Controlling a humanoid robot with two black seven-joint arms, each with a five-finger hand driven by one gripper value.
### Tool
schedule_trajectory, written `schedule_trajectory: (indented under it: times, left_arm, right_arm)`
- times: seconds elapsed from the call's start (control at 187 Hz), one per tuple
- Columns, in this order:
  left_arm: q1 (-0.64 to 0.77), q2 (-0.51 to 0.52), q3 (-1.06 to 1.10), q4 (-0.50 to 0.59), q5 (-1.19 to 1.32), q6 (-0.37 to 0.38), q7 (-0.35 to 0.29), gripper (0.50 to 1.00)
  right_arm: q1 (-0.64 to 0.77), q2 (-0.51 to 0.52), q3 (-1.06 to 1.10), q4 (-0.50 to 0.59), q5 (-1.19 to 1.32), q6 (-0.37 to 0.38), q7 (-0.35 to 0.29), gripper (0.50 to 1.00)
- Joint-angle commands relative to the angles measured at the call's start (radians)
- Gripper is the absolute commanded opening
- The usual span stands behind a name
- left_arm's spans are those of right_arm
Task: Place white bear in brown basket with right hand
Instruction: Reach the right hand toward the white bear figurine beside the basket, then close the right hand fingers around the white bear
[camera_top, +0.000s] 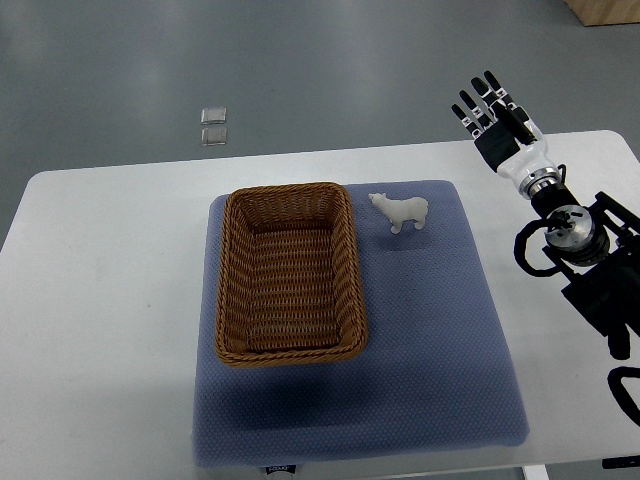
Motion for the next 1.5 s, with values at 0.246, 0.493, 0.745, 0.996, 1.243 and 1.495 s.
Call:
schedule_trajectory:
  times: [0.246,0.493,0.745,0.996,1.243,1.495]
  left_arm:
    - [0.001,0.000,0.000,0.000,0.000,0.004,0.000,1.000]
    - [0.001,0.000,0.002,-0.009,0.002,0.001,0.000,1.000]
    - [-0.001,0.000,0.002,-0.018,0.006,-0.002,0.002,1.000]
    - [-0.001,0.000,0.002,-0.043,0.006,-0.002,0.003,1.000]
    - [0.001,0.000,0.000,-0.041,0.006,-0.002,0.003,1.000]
    - [0.002,0.000,0.000,-0.037,0.005,-0.002,0.003,1.000]
  right_arm:
    - [0.000,-0.002,-0.003,0.000,-0.005,-0.017,-0.004,0.944]
    - [0.000,-0.005,-0.025,0.000,-0.028,-0.009,-0.004,0.944]
    - [0.083,-0.095,-0.109,0.005,-0.428,0.040,-0.028,0.942]
    - [0.299,-0.170,-0.430,0.012,-0.846,0.117,-0.182,0.942]
    - [0.489,-0.167,-0.752,0.127,-0.906,0.175,-0.344,0.944]
    - [0.482,-0.106,-0.830,0.129,-0.922,0.121,-0.358,0.944]
